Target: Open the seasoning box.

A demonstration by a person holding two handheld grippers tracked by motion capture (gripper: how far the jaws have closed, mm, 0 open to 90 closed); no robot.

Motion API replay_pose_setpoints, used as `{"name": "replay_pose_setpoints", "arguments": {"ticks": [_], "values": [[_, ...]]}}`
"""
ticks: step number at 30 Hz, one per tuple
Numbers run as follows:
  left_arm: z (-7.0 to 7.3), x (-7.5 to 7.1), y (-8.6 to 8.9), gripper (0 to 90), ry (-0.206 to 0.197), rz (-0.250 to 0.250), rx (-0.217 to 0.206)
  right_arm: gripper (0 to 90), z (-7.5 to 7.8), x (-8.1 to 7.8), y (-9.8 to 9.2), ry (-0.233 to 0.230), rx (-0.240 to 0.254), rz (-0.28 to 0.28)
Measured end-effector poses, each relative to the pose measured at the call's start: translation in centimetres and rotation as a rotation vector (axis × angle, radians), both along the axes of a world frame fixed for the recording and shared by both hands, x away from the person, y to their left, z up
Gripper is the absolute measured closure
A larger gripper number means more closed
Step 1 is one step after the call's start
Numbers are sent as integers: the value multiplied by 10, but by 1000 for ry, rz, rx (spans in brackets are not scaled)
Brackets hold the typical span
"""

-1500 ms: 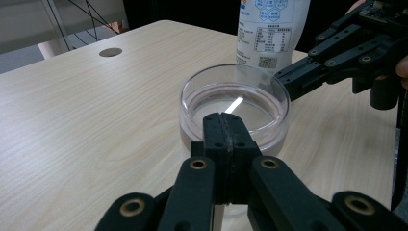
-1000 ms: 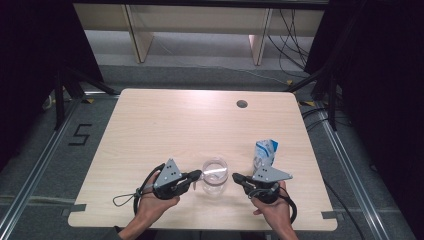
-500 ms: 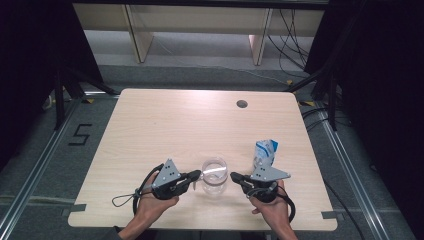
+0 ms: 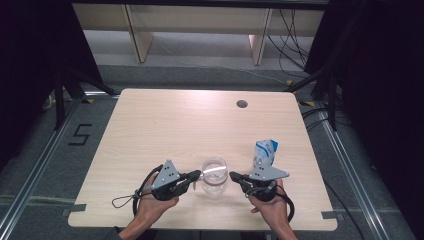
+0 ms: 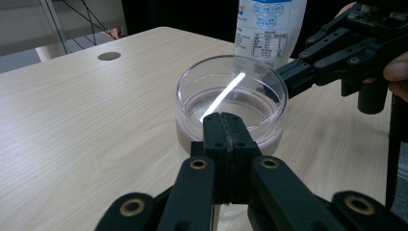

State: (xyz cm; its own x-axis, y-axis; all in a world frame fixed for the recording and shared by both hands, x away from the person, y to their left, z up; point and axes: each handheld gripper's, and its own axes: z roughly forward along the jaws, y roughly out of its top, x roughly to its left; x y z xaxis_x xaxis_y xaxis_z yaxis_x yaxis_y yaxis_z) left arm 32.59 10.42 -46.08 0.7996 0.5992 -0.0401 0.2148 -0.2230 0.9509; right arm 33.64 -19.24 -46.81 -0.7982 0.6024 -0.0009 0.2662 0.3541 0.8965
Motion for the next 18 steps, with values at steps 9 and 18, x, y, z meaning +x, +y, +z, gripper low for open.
{"name": "replay_pose_setpoints", "arguments": {"ticks": [9,18], "values": [[-2,0,0,892,0,-1,-19,900,0,1,2,29,20,3],[-1,0,0,891,-2,-5,-17,900,3,2,4,24,17,18]]}}
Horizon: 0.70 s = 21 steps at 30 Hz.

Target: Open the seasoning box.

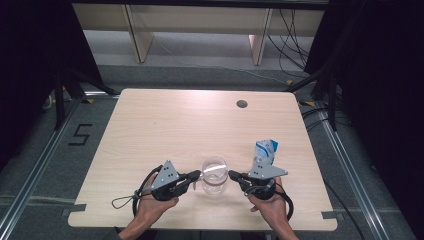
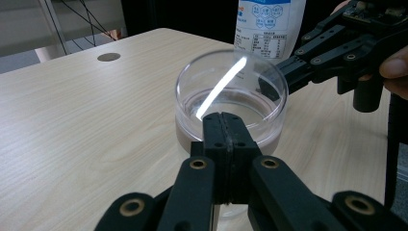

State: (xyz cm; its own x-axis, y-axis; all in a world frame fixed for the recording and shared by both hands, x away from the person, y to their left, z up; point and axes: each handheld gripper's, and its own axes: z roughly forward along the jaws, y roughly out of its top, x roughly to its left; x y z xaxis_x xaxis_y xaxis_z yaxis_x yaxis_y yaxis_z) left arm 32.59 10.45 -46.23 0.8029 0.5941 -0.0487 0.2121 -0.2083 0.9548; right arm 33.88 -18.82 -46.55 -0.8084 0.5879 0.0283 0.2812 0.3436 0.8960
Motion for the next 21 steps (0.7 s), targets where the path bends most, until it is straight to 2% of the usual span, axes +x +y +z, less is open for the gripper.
{"name": "replay_pose_setpoints", "arguments": {"ticks": [2,5,7,9,11,13,14,15,16,17,19,20,21], "values": [[1,0,1,886,7,8,9,900,1,0,0,-8,-13,-4],[0,0,0,862,8,-2,-9,900,1,0,1,-10,-7,1],[-1,0,0,825,6,-1,-14,900,3,0,0,-36,-8,-10],[0,-1,1,815,8,3,1,900,5,-1,1,-20,-1,4],[0,-1,1,811,7,-4,-1,900,7,-1,0,-47,-1,-3],[-1,-1,1,811,10,-4,-2,900,8,-3,2,-41,11,-7],[-1,0,1,810,8,-12,-12,900,9,-3,2,-34,1,7],[-1,0,1,807,10,-13,-13,900,10,-2,2,-68,-3,6],[0,-1,1,800,14,-8,-1,900,10,-3,3,-51,2,6],[-1,-1,1,790,15,-9,-7,900,11,-3,3,-63,5,-1],[-1,-1,3,749,23,-7,-14,900,12,-5,4,-29,1,1],[-1,-1,3,728,24,-15,-27,900,13,-4,4,-57,-2,4],[-1,-1,4,706,26,-22,-36,900,13,-4,5,-63,-1,10]]}}
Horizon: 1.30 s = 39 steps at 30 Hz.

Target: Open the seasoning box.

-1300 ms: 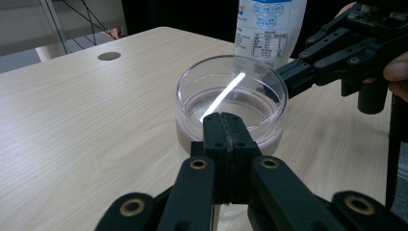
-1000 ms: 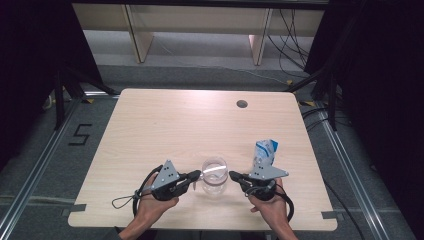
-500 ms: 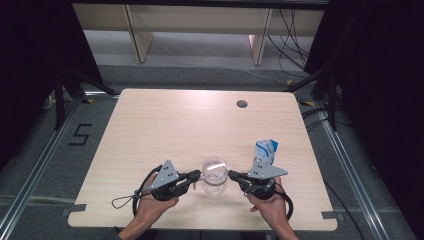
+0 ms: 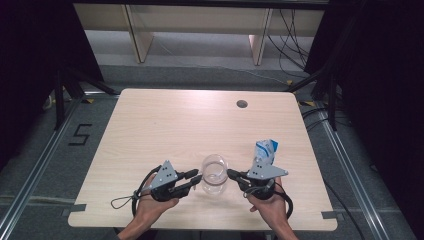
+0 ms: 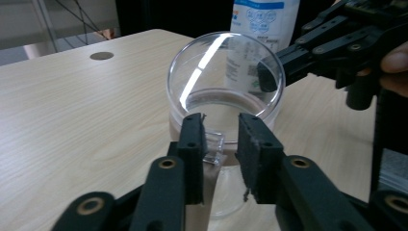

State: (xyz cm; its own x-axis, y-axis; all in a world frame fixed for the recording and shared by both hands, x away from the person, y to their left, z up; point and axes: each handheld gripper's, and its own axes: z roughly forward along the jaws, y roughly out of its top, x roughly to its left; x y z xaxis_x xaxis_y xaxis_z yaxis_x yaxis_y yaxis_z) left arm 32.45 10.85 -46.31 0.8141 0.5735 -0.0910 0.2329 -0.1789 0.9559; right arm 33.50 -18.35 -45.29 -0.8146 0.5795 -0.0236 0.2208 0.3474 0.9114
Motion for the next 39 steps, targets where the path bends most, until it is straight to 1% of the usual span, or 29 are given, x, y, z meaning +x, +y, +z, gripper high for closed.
{"name": "replay_pose_setpoints", "arguments": {"ticks": [1,3,4,6,7,8,10,11,12,13,15,17,18,19,20,21,23,24,25,26,27,28,29,31,34,35,36,38,39], "values": [[1,-1,1,679,-2,0,6,900,1,-1,1,8,1,-7],[1,-2,3,626,-5,2,-4,900,1,-1,1,4,-3,1],[1,-2,4,597,-7,1,-3,900,2,-2,2,11,9,-7],[0,-4,7,522,10,12,12,900,3,-2,3,-8,11,-7],[0,-4,8,477,16,14,16,900,4,-1,3,-35,-4,8],[-2,-4,10,449,25,19,15,900,4,-3,4,4,11,7],[-5,-5,13,390,40,33,26,900,6,-3,5,-14,20,8],[-6,-5,15,368,45,42,30,900,7,-7,7,17,26,-3],[-9,-4,17,348,44,47,23,900,7,-7,8,-7,35,-8],[-10,-4,19,330,53,52,23,900,8,-6,9,-27,33,7],[-12,-4,24,312,58,62,43,900,10,-8,12,-41,34,19],[-14,-3,29,299,52,73,56,896,12,-11,15,-25,37,16],[-14,-3,32,293,53,80,58,896,13,-11,17,-24,39,34],[-14,-2,36,288,54,82,52,895,14,-11,17,-50,30,36],[-13,-3,38,286,56,92,59,895,14,-13,20,-28,39,39],[-14,-2,41,283,56,94,50,895,14,-12,20,-49,38,41],[-15,-3,45,275,62,109,60,895,14,-14,22,-26,52,56],[-16,-3,46,272,64,114,63,895,14,-14,23,-29,49,65],[-18,-2,47,269,66,112,63,895,14,-13,24,-43,57,62],[-18,-3,48,267,74,120,77,894,15,-14,24,-52,47,53],[-19,-3,49,266,80,121,71,893,15,-13,24,-60,41,61],[-21,-2,50,265,78,114,67,893,14,-15,26,-37,53,67],[-21,-3,49,264,94,126,61,893,14,-16,27,-39,52,50],[-22,-3,51,264,92,130,78,893,15,-16,28,-40,49,68],[-24,-3,53,264,99,134,80,887,14,-16,32,-48,52,82],[-25,-2,53,263,98,126,71,886,15,-18,33,-30,50,82],[-26,-2,53,263,109,131,65,886,14,-17,34,-48,48,81],[-26,-2,54,262,105,133,85,886,14,-18,36,-45,46,91],[-27,-2,54,262,105,132,82,884,14,-18,37,-42,47,97]]}}
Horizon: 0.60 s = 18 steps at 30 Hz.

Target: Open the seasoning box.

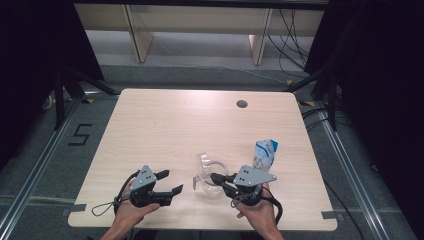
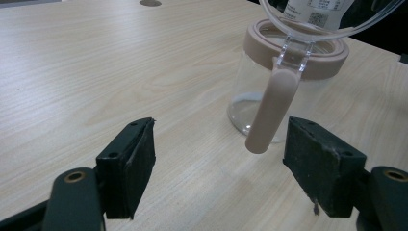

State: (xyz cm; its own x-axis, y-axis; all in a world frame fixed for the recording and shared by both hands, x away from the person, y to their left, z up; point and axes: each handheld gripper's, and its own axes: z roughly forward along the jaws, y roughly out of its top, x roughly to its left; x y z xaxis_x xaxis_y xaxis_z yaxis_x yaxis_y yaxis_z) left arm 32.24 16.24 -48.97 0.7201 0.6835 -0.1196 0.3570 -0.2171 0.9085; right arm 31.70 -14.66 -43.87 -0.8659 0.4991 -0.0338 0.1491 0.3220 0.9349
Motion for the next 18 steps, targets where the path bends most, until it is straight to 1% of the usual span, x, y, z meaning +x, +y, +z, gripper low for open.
{"name": "replay_pose_setpoints", "arguments": {"ticks": [1,2,3,4,5,6,7,9,10,11,12,13,14,15,16,17,18], "values": [[-1,0,-1,262,9,6,-11,884,-1,-1,2,-3,10,-8],[-1,0,-1,261,11,0,-15,883,0,-1,2,3,1,4],[-2,0,0,261,6,-3,-8,880,0,-1,3,6,1,8],[-2,0,0,260,7,-4,-7,879,-1,-3,4,7,6,-4],[-2,0,0,260,6,-4,-7,877,-1,-2,4,1,0,2],[-2,0,0,260,7,-4,-7,876,-1,-3,6,9,-3,6],[-2,0,0,259,7,-5,-7,873,-2,-2,6,-7,0,5],[-2,0,0,259,5,-6,-7,864,-2,-2,6,-10,1,2],[-2,0,0,259,4,-6,-7,856,-1,-1,4,-19,-13,10],[-2,-1,1,259,7,-6,-8,846,-1,-2,3,-2,-6,6],[-3,-1,1,259,9,-3,-9,823,-1,-2,1,-17,-2,-6],[-2,-1,2,259,7,-2,1,783,-1,-2,0,4,4,-11],[-2,-1,2,260,10,-2,-1,733,-1,-2,-3,6,5,-30],[-2,-2,2,260,10,-3,1,697,-1,-3,-5,15,2,-26],[-3,-1,2,260,7,-9,-5,659,-2,-3,-8,4,3,-25],[-3,-2,2,260,8,-8,-7,605,-2,-5,-11,8,8,-50],[-2,-2,3,260,8,-5,-1,570,-2,-7,-14,24,2,-62]]}}
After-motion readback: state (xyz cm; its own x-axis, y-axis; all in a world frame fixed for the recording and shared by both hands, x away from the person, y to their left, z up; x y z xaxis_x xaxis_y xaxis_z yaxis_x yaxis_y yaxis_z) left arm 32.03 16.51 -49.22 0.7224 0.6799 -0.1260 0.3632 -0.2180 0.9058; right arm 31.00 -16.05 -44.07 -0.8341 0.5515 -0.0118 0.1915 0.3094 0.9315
